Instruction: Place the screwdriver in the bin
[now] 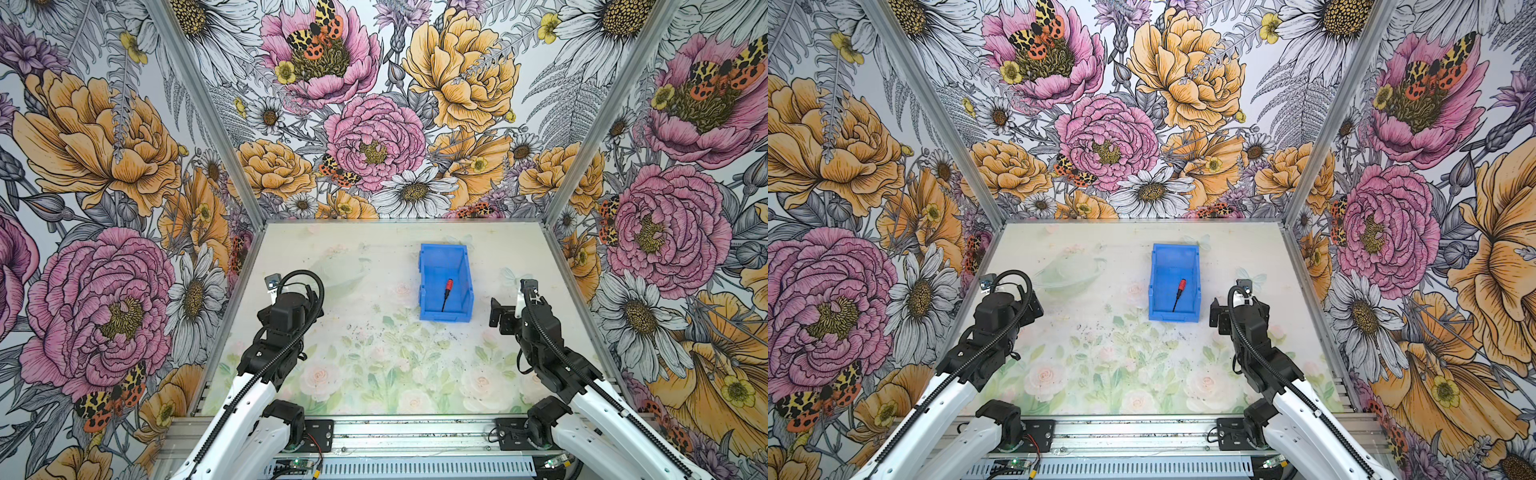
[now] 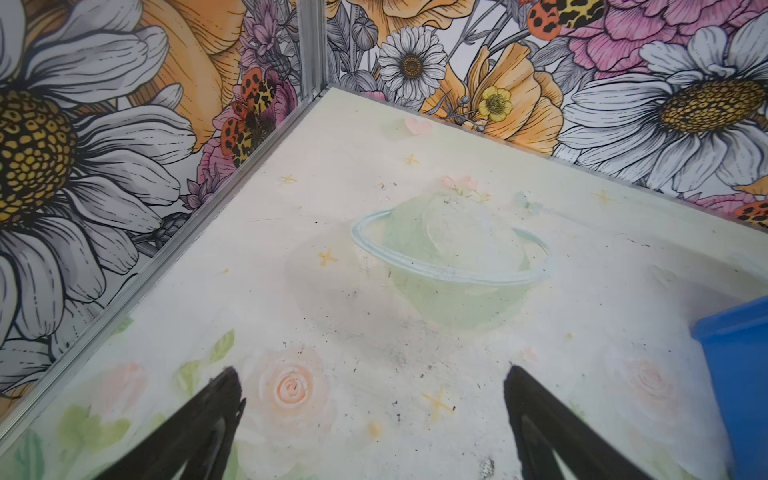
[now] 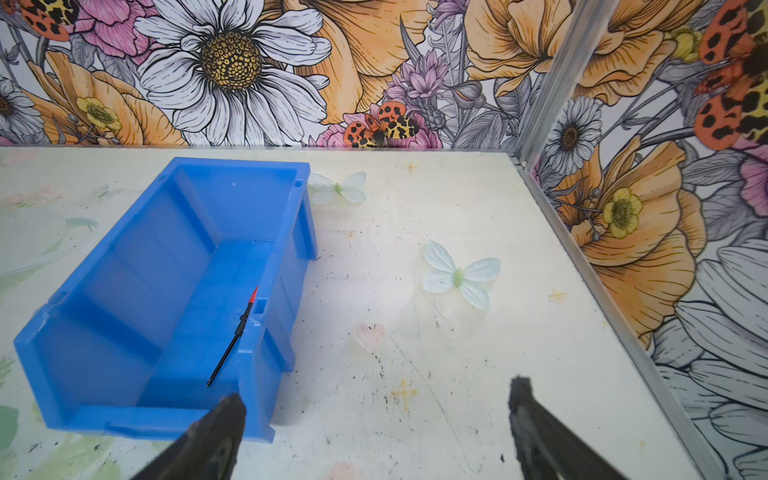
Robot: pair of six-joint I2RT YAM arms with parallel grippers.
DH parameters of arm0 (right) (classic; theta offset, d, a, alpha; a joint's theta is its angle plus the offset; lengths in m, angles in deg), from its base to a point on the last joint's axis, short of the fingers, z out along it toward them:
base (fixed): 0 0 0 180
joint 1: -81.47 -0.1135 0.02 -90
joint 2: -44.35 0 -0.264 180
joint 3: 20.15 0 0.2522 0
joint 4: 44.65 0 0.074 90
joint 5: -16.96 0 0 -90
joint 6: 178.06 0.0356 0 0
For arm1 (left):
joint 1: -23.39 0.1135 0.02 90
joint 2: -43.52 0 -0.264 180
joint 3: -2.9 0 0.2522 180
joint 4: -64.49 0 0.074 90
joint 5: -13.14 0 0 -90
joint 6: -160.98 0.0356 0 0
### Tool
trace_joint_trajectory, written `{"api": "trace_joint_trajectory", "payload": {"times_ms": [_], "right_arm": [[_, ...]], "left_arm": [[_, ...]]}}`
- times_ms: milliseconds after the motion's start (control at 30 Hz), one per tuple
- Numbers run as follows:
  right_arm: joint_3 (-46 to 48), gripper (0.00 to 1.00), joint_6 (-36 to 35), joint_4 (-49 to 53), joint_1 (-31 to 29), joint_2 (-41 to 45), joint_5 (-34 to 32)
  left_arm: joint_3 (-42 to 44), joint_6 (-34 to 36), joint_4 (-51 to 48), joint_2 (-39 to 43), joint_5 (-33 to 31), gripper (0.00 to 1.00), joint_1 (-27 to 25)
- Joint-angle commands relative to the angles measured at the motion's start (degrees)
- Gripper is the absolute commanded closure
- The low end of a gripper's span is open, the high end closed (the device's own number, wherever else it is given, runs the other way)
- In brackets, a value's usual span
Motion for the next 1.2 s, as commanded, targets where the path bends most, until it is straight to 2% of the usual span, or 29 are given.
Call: {"api": "trace_joint_trajectory", "payload": {"times_ms": [0,133,233,333,500,700,900,1167], "right_arm": [[0.4,0.01,0.7,-2.9,0.6,-1.9,-6.3],[2.1,0.00,0.3,-7.1,2.1,-4.8,-8.2],[2.7,0.01,-1.1,-10.7,3.9,-7.7,-8.3],[1.7,0.01,-2.8,-13.6,6.8,-12.1,-6.0],[2.1,0.00,-8.2,-22.4,10.8,-20.4,-0.9],[4.2,0.01,-10.8,-33.2,13.7,-26.9,8.1],[3.7,0.01,-9.9,-38.7,15.8,-33.3,9.3],[-0.3,0.00,-12.2,-42.4,17.0,-40.2,10.8]], "left_arm": [[3.3,5.7,8.1,2.6,3.4,0.01,3.2],[6.9,9.4,13.1,2.0,6.4,0.01,6.6],[10.3,13.0,19.8,1.0,6.7,0.01,6.8],[13.6,15.0,27.5,-0.7,6.3,0.01,7.1],[16.5,14.5,37.3,-6.5,5.3,0.01,8.0],[15.5,14.2,45.3,-17.9,5.9,0.01,8.6],[10.7,14.1,48.0,-27.6,9.6,0.01,12.0],[6.4,14.2,51.0,-35.3,14.0,0.01,14.9]]}}
